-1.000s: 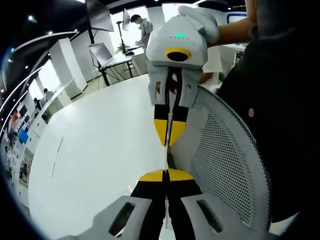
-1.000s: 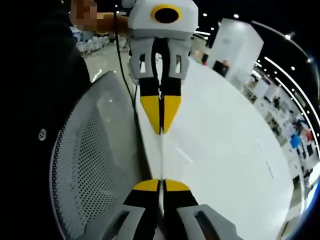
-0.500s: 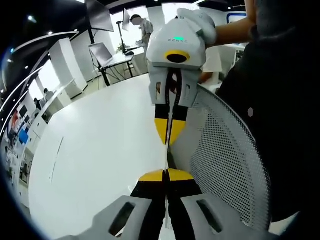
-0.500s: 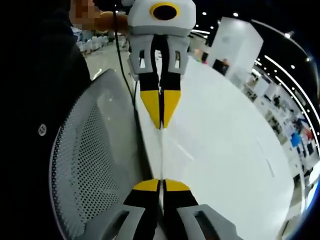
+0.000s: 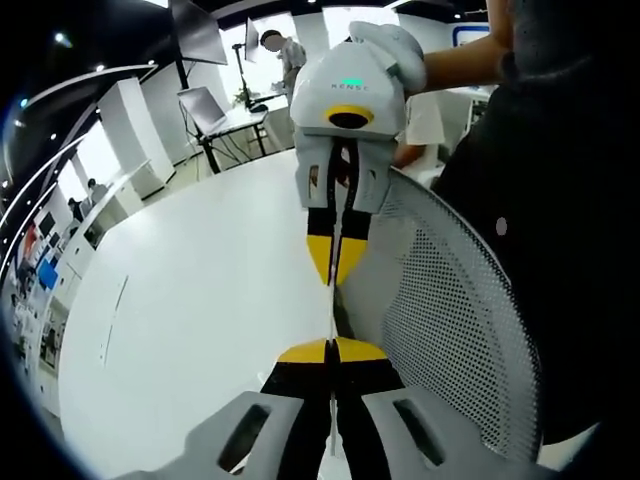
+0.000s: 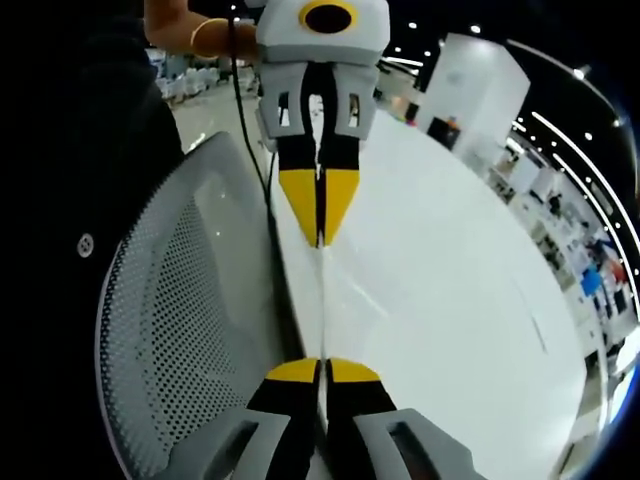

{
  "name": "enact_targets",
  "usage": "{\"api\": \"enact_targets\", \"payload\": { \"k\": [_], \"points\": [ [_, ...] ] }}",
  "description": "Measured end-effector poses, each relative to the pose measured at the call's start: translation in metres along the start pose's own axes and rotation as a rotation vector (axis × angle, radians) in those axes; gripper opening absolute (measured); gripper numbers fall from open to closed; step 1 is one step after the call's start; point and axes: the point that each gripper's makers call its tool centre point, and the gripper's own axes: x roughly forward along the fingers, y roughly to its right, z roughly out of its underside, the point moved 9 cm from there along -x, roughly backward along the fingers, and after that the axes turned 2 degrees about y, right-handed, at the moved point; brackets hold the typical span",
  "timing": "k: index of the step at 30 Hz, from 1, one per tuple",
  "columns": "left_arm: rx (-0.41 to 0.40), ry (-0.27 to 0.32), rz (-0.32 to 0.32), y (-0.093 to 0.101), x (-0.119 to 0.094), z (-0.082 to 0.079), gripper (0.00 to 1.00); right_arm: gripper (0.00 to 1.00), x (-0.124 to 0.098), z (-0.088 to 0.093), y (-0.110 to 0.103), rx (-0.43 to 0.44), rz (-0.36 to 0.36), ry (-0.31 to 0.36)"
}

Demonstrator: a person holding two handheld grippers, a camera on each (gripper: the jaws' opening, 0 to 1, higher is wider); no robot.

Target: Open the resealable bag by pulling the two sides of the seal apart until the entire bag opening is separated and visibly accessible.

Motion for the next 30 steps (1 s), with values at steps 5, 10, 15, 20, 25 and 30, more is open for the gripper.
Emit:
{"api": "enact_targets", "payload": {
  "k": [5,10,15,20,25,30],
  "points": [
    [-0.003,-0.002,-0.001,0.0,0.0,0.001,0.0,0.0,0.001,-0.001,-0.001,0.0,0.002,-0.001],
    [-0.001,-0.004,-0.006,-0.001,-0.001,0.001,0.0,0.0,0.001,-0.002,0.0,0.001,0.01,-0.004],
    [0.006,-0.013,-0.015,-0.004,-0.001,0.0,0.0,0.0,0.002,-0.004,0.001,-0.006,0.018,-0.016],
    [0.01,-0.015,-0.028,-0.008,-0.003,-0.001,0.0,0.0,0.001,-0.005,0.003,0.018,0.038,-0.002],
    [-0.008,-0.015,-0.041,-0.009,-0.003,0.0,0.0,0.04,0.0,-0.005,0.004,0.052,0.061,0.022],
    [-0.019,-0.017,-0.049,-0.012,-0.003,0.001,0.0,0.07,-0.004,-0.008,0.004,0.087,0.092,0.062]
  ]
}}
